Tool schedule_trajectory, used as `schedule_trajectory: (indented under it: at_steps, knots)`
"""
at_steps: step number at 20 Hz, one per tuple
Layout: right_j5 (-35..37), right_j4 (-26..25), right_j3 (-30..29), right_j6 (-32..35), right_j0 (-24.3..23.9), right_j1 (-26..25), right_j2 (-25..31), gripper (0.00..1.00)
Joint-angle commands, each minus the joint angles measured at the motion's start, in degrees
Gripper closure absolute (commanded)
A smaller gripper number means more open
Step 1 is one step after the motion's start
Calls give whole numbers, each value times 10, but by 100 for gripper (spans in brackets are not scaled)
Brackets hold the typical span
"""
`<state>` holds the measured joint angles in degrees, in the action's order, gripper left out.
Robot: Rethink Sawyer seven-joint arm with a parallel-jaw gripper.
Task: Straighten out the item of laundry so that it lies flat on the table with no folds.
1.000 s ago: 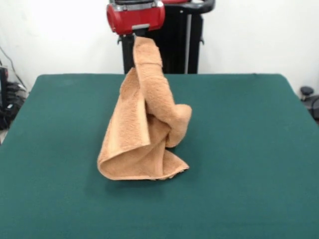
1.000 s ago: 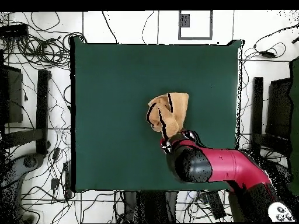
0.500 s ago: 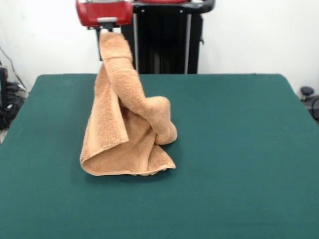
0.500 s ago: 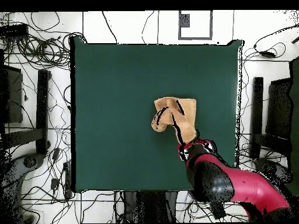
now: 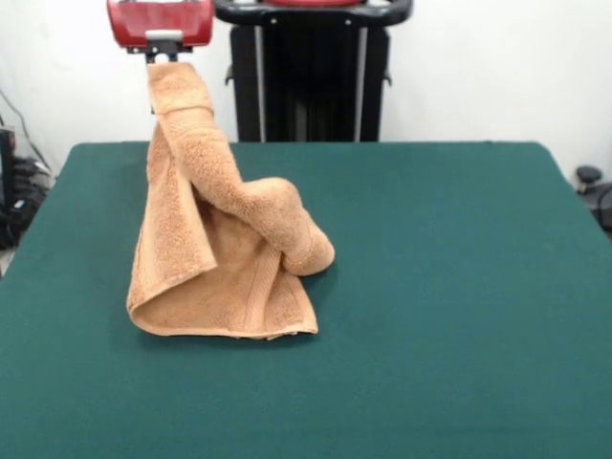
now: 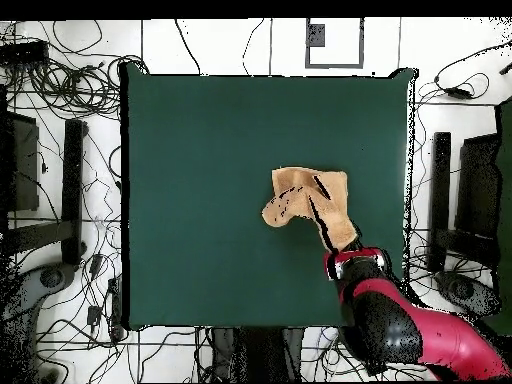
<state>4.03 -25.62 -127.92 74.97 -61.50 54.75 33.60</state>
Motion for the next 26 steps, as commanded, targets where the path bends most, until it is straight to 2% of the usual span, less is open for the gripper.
schedule_trajectory:
  at_steps: [1, 3, 6, 12, 16, 19, 23, 26]
  knots:
    - [-60, -61, -49, 63, 21, -68, 38, 100]
    - [-82, -69, -65, 80, 38, -71, 19, 100]
    - [-67, -47, -30, 94, 82, -76, 3, 100]
    - [-29, -43, -18, 74, 78, -69, 21, 100]
    - [34, -42, -5, 21, 38, -60, 65, 100]
    - [97, -39, 12, -44, -13, -64, 121, 100]
    - [221, -28, 55, -167, -102, -104, 217, 100]
    - [283, -47, 100, -234, -128, -143, 247, 100]
